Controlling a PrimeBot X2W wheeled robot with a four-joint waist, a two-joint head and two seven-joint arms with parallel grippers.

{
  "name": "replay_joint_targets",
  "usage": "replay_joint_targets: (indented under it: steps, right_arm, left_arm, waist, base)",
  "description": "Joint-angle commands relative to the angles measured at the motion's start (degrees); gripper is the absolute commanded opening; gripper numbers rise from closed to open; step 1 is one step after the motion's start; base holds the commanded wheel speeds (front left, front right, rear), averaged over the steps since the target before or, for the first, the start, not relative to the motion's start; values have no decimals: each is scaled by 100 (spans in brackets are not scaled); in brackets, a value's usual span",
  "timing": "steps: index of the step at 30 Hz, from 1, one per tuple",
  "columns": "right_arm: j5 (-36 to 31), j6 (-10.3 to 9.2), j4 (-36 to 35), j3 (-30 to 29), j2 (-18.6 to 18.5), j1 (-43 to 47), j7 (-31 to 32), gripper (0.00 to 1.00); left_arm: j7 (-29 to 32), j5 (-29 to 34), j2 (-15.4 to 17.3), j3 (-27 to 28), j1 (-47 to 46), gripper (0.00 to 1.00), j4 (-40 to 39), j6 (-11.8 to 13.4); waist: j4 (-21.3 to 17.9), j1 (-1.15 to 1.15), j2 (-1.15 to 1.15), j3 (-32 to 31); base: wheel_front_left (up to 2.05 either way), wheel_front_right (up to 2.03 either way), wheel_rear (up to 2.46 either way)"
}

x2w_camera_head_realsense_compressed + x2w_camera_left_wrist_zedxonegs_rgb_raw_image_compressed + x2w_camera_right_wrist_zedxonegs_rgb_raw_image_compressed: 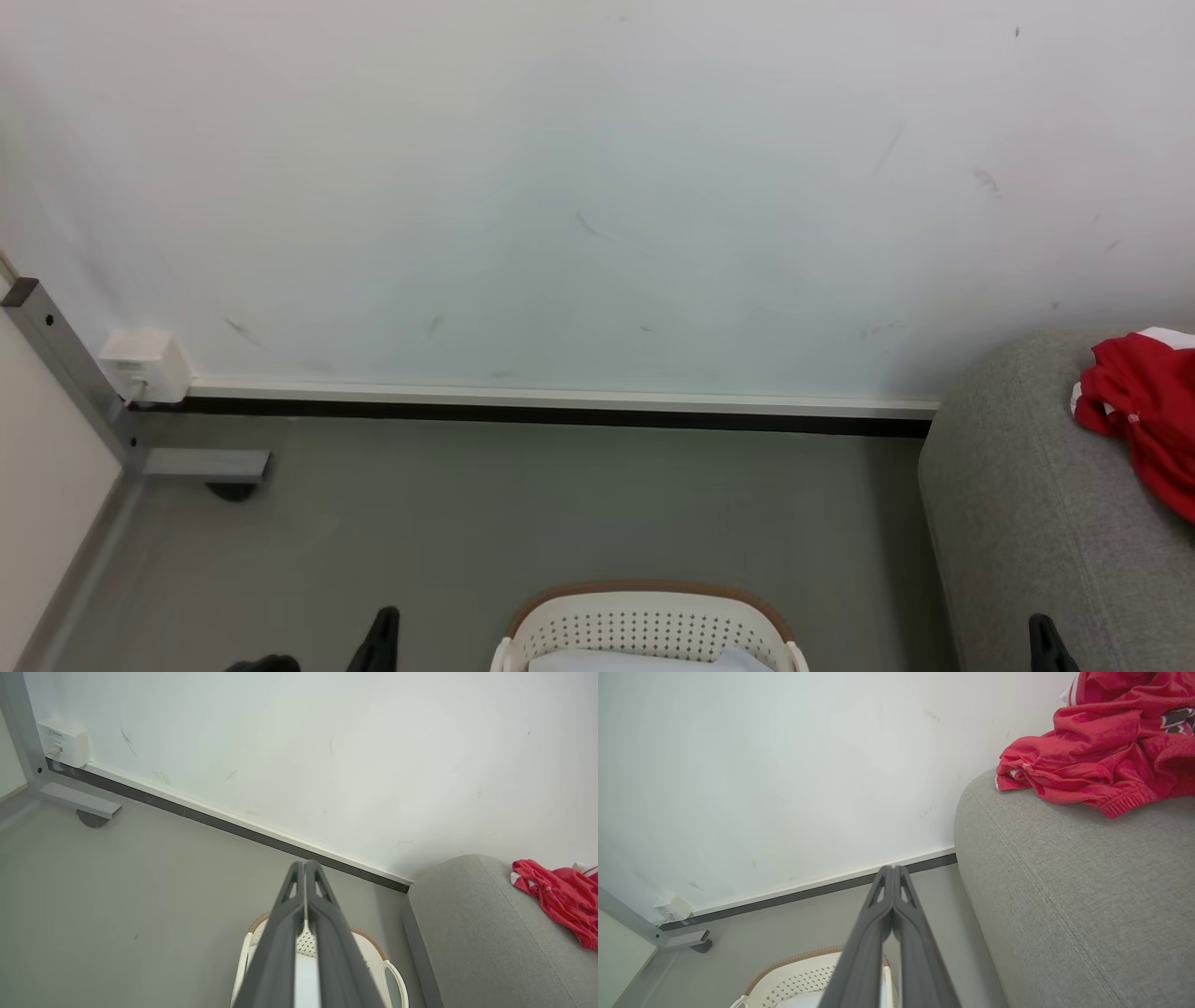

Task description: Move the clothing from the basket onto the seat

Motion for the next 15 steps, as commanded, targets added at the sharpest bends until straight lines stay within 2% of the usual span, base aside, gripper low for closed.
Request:
replay_joint_targets:
  steps: [1, 15]
  right_arm:
    - [284, -2, -118, -30, -41, -184, 54, 0]
    - [1543, -3, -201, -84, -49, -356, 380, 0]
  left_arm:
    - [64, -283, 2, 73, -154, 0, -127, -15]
    - [395, -1518, -17, 309, -243, 0, -276, -45]
  waist:
    - [-5, 0, 0, 5]
    - [-43, 0, 0, 42]
  base:
    - [0, 0, 0]
    - [0, 0, 0]
